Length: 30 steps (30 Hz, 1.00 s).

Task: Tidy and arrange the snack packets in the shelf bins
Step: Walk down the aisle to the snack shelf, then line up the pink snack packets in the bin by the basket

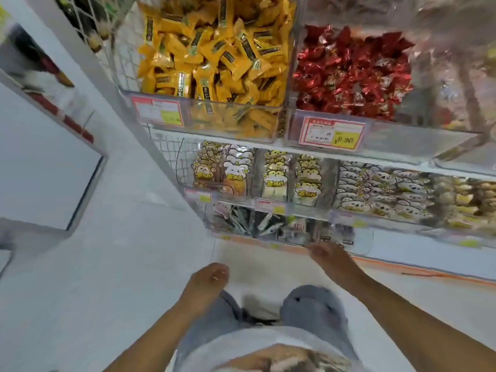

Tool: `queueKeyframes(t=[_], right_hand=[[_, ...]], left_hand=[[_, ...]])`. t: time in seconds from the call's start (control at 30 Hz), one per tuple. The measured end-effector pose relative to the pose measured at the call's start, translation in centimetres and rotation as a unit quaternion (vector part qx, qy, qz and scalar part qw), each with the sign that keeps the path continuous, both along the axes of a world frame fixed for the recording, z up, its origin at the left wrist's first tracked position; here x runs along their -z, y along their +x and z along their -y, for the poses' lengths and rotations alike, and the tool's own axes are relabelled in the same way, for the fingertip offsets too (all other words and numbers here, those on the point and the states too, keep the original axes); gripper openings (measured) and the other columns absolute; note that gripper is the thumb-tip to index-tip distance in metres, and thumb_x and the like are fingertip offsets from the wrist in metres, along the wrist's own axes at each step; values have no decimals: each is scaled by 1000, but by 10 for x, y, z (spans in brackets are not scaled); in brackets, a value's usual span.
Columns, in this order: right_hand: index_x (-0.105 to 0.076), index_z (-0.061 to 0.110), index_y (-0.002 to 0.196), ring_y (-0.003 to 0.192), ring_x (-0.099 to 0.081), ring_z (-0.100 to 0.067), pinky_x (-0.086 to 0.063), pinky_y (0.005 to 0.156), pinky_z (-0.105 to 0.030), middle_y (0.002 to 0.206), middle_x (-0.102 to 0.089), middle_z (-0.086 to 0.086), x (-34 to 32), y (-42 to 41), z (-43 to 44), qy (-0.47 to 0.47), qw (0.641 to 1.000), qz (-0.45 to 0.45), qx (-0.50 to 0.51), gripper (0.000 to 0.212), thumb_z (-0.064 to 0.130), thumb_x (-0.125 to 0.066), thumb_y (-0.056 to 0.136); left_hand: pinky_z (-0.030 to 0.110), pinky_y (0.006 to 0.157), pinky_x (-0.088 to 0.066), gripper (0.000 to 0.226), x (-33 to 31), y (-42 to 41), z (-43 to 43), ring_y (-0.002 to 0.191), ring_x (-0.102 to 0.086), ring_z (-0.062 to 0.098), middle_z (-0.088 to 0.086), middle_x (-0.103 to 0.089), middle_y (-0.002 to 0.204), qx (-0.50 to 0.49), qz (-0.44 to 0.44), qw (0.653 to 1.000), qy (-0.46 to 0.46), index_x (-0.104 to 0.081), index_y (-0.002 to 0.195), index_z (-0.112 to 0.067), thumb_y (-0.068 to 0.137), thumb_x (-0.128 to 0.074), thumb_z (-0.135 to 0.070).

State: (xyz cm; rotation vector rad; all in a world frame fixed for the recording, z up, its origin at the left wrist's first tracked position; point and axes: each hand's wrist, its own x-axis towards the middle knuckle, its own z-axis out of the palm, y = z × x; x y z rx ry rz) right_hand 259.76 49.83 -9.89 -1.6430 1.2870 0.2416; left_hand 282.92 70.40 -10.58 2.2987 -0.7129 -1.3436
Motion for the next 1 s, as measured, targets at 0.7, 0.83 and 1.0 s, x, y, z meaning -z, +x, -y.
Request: queueKeyframes(t=[0.7,0.83,1.0], right_hand=[[-55,29,132,115,-53,-19,-42,96,-30,127,-56,2,253,77,67,-253,949,11,-189,39,18,-51,95],[-63,31,121,108,-56,-10,-44,92,-27,117,-62,10,273,56,71,-331,922,56,-195,29,24,-46,98],[-66,32,111,88,-60,-4,-48,80,-20,107,-66,13,280,36,76,-410,882,44,-228,21,29,-50,98]], left_hand=[[25,112,-21,67,247,72,177,145,-14,11,-11,-11,160,391,230,872,-184,-13,151,-38,96,-49,-49],[25,111,-22,64,276,68,173,144,-10,7,-19,0,158,374,255,862,-230,-8,150,-44,97,-42,-52],[24,110,-22,62,297,61,164,141,-20,6,-15,-16,157,333,328,824,-320,-19,151,-38,96,-41,-53]])
